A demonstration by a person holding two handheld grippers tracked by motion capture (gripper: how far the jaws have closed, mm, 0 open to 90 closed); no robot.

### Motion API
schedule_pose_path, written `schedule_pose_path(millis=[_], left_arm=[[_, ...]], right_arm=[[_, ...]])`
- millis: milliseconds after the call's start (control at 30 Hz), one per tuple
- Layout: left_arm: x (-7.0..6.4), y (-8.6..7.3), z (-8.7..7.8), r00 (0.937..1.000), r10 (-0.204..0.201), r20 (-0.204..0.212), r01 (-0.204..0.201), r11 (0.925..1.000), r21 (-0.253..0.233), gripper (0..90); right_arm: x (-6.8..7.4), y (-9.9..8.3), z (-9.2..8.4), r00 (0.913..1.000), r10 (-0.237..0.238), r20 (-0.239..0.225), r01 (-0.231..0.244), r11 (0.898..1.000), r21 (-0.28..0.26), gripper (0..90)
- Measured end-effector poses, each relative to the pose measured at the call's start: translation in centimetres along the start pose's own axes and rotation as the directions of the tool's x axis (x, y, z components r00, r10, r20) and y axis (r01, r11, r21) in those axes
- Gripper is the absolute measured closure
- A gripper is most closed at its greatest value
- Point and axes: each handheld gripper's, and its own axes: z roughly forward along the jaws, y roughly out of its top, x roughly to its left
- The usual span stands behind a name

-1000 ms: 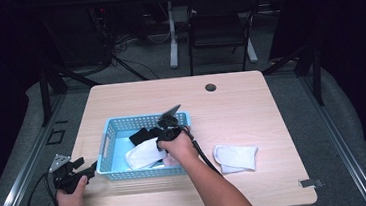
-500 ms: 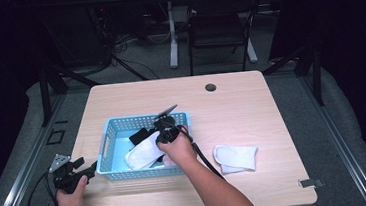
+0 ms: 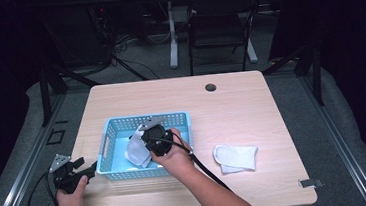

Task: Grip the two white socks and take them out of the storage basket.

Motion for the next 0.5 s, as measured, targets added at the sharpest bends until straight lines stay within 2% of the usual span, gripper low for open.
schedule_pose_path(millis=[200,333,500], left_arm=[[0.0,0.0,0.0,1.0,0.0,-0.003,0.0,1.0,0.005,23.3],[0.0,0.0,0.0,1.0,0.002,-0.004,-0.002,1.0,0.009,23.3],[0.0,0.0,0.1,1.0,-0.002,-0.005,0.002,1.0,0.002,23.3]], right_arm=[[1.0,0.2,-1.5,0.9993,-0.036,0.001,0.036,0.994,-0.101,88.7],[1.2,0.3,-2.8,0.9993,-0.037,0.005,0.037,0.987,-0.158,88.7],[1.0,0.6,-5.3,0.9996,-0.027,0.002,0.027,0.974,-0.226,88.7]])
